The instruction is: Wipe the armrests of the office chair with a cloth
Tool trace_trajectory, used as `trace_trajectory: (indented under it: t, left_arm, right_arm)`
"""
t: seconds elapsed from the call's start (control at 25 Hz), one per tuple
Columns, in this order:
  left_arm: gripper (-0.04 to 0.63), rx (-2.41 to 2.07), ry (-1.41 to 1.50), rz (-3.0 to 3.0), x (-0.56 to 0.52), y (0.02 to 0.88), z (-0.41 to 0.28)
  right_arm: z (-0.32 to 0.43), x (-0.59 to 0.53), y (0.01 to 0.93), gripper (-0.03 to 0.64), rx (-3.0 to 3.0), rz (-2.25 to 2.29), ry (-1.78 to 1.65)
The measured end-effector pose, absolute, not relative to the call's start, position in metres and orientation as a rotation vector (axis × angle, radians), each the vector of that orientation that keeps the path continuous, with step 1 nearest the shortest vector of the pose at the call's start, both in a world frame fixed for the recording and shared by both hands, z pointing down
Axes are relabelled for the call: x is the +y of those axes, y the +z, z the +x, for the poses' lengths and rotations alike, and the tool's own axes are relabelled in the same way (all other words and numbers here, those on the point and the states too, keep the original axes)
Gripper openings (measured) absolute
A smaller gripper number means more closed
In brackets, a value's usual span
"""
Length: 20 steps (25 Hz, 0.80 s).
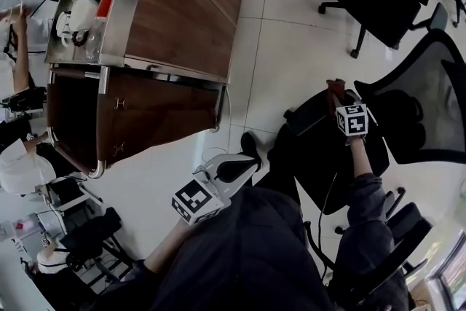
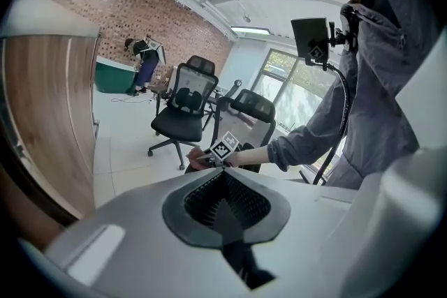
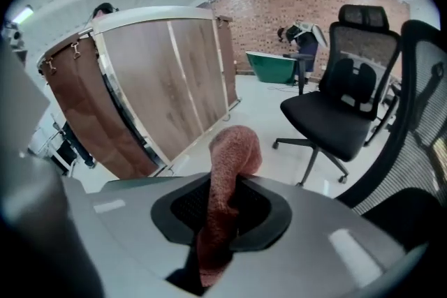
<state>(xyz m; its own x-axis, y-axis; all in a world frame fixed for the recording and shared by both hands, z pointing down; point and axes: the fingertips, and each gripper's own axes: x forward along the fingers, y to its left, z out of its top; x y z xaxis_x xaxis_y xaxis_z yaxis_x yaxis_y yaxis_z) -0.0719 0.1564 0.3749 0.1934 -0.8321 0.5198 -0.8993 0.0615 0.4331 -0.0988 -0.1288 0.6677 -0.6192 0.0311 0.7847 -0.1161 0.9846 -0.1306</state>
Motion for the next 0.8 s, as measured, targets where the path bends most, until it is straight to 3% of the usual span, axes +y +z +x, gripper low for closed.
trace_trajectory:
  t: [0.28, 0.8]
  left_arm:
    - [0.015, -1.6, 0.13, 1.748, 0.168, 0.383, -0.07]
    - [0.015, -1.444, 0.162, 1.892, 0.152, 0.403, -0.046]
  right_arm:
    - [-0.105, -0.114, 0.662, 0.058, -2.263, 0.08, 0.235]
    - [-0.06, 0.133, 0.616, 0.058, -2.354, -0.34, 0.366]
